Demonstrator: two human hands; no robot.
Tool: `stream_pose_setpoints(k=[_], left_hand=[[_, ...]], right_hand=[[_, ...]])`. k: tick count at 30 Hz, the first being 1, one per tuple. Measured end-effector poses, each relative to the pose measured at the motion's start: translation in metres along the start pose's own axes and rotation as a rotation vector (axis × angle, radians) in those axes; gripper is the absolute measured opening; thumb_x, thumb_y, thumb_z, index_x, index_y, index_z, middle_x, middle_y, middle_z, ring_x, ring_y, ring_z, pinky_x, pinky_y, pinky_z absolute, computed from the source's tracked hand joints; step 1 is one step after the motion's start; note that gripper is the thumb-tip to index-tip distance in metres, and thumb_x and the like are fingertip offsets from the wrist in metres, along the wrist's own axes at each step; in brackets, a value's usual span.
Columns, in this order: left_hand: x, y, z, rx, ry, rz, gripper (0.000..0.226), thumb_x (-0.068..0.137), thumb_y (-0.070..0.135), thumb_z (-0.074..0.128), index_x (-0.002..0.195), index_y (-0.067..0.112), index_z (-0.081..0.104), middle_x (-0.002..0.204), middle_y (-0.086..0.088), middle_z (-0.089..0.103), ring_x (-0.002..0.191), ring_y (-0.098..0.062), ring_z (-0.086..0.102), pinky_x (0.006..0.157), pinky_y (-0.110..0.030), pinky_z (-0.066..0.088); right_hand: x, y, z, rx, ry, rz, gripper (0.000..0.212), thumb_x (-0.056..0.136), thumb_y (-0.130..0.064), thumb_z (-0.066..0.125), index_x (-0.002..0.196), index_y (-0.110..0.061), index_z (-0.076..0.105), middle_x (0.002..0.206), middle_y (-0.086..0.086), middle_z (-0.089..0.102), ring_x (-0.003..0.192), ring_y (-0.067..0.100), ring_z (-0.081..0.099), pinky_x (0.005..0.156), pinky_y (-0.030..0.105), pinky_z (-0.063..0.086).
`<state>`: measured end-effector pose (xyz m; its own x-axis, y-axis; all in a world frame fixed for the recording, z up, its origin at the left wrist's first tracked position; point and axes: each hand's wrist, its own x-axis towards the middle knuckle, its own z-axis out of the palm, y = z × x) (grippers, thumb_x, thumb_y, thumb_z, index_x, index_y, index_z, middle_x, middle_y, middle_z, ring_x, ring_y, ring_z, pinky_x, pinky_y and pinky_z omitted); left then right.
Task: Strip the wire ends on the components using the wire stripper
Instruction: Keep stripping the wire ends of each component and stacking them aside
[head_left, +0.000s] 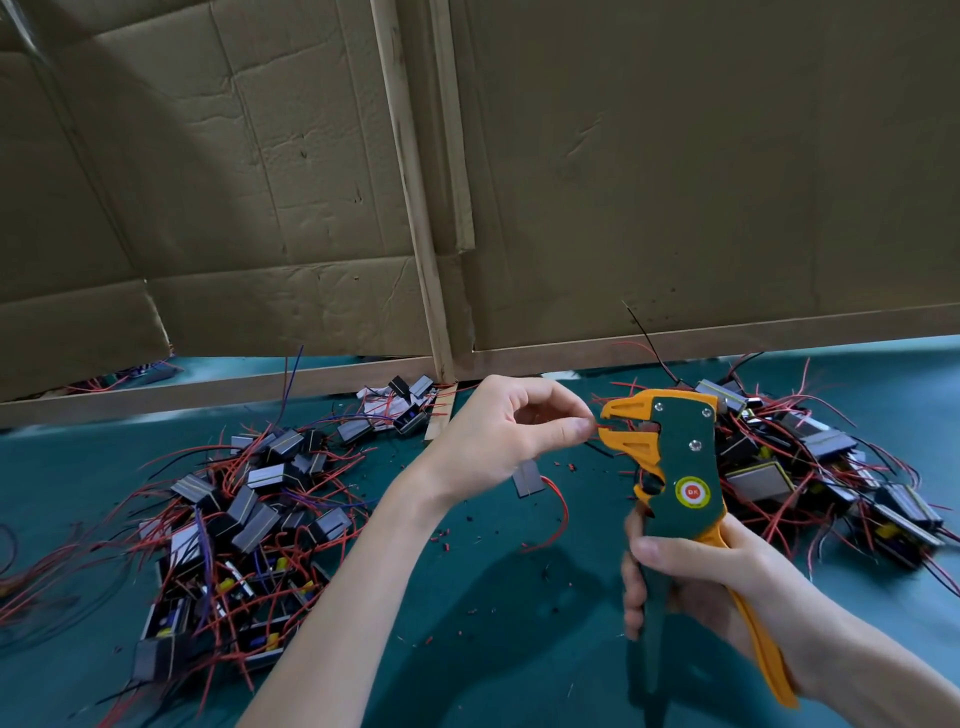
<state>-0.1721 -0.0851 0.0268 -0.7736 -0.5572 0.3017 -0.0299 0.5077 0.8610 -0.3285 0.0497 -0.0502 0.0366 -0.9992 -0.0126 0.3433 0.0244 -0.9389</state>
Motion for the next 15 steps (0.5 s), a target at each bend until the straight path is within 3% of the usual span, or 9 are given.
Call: stream_pose_setpoints(k=[5,8,10,13,15], left_hand=[[-0.002,0.002,-0.002,-0.029,-0.034,-0.009,0.008,0.087,0.009,0.068,0.083,0.016,0.071,0.076,0.010,0.069,0.072,0.000,0.061,0.067,-0.011,0.045],[-0.001,-0.001,0.000,0.020,-0.034,-0.043,0.009,0.087,0.011,0.069,0.081,0.018,0.071,0.072,0.012,0.067,0.069,0.000,0.058,0.067,-0.013,0.045],[0.000,-0.004,0.002,0.046,-0.032,-0.069,0.010,0.088,0.012,0.068,0.080,0.018,0.070,0.067,0.015,0.064,0.063,0.001,0.054,0.063,-0.011,0.042],[0.001,-0.008,-0.002,0.067,0.017,-0.080,0.012,0.089,0.013,0.066,0.080,0.019,0.069,0.065,0.014,0.061,0.059,-0.002,0.049,0.061,-0.014,0.041],[0.001,-0.010,-0.007,0.097,0.060,-0.078,0.012,0.090,0.013,0.066,0.079,0.019,0.069,0.065,0.013,0.061,0.059,-0.004,0.050,0.062,-0.015,0.042]], right_hand=[[-0.008,-0.003,0.015,-0.103,0.137,-0.049,0.031,0.060,-0.028,0.083,0.062,-0.008,0.060,0.052,0.024,0.050,0.043,0.032,0.051,0.045,0.037,0.048],[-0.007,0.006,0.017,-0.169,0.254,-0.109,0.037,0.064,-0.029,0.076,0.048,-0.008,0.050,0.042,0.019,0.042,0.034,0.026,0.042,0.039,0.028,0.041],[-0.003,0.011,0.015,-0.111,0.227,-0.078,0.036,0.057,-0.029,0.083,0.056,-0.007,0.055,0.048,0.020,0.045,0.038,0.028,0.046,0.042,0.030,0.044],[0.003,0.010,0.008,0.122,0.018,-0.016,0.047,0.043,-0.020,0.096,0.079,-0.006,0.069,0.070,0.027,0.057,0.062,0.039,0.061,0.062,0.046,0.055],[0.007,0.010,0.002,0.200,-0.014,-0.017,0.053,0.043,-0.015,0.097,0.089,-0.004,0.071,0.078,0.028,0.060,0.071,0.043,0.063,0.069,0.050,0.055]])
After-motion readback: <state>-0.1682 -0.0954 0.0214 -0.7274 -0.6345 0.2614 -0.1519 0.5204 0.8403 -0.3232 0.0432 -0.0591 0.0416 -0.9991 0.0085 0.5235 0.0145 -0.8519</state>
